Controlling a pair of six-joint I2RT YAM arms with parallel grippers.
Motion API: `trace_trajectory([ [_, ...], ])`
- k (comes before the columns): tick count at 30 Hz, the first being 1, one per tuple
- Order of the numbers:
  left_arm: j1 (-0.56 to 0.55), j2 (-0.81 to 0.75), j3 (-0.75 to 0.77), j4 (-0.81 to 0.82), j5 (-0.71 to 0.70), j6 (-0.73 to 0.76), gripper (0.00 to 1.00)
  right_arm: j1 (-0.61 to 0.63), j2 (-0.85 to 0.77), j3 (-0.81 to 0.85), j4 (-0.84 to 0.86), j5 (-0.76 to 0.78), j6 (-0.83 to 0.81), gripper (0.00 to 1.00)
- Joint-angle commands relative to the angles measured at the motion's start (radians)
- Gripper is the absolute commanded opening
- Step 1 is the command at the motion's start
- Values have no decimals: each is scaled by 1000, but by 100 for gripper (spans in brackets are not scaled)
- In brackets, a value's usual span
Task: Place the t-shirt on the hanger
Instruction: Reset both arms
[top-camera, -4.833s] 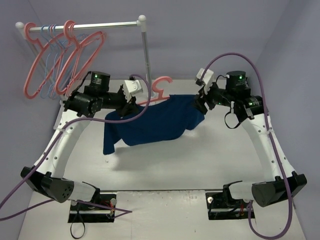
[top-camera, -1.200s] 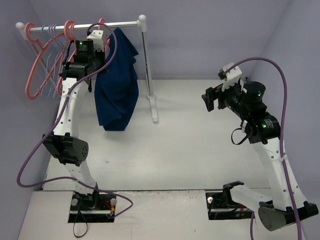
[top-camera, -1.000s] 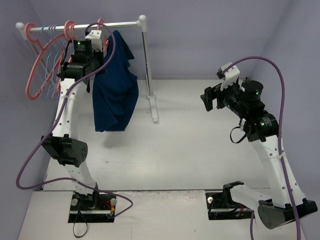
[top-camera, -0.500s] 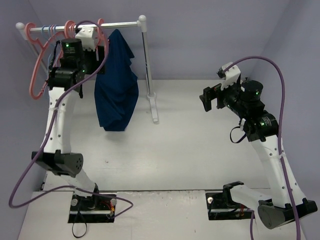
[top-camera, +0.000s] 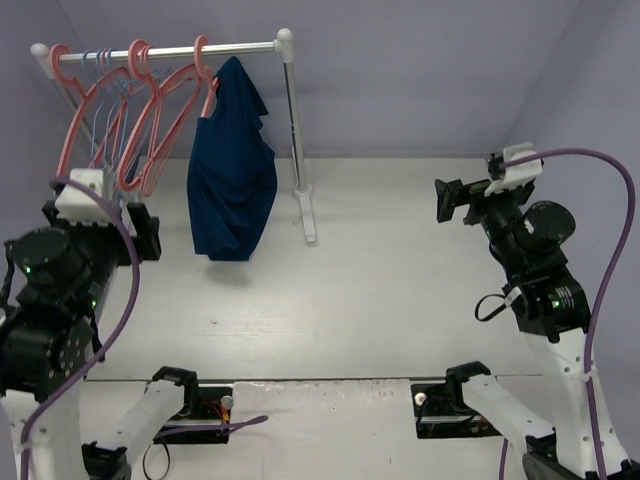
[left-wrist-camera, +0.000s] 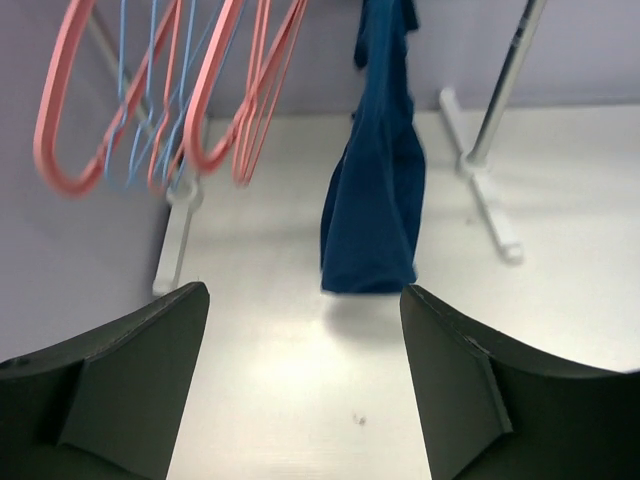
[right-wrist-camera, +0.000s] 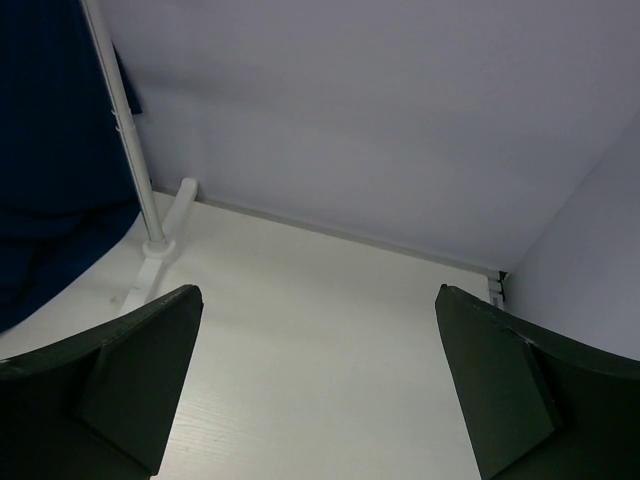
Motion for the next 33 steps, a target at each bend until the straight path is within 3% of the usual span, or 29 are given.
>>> trace_trajectory([
  [1, -38, -68, -142, 5, -119, -54, 73, -1, -43, -71, 78, 69, 27, 100],
  [9, -127, -278, -341, 10, -254, -95, 74, 0, -110, -160, 78, 122, 72, 100],
  [18, -129, -386, -461, 13, -255, -135, 74, 0, -69, -172, 84, 92, 127, 100],
  [33, -130, -337, -387, -2, -288, -113, 75, 18, -94, -159, 88, 114, 117, 100],
])
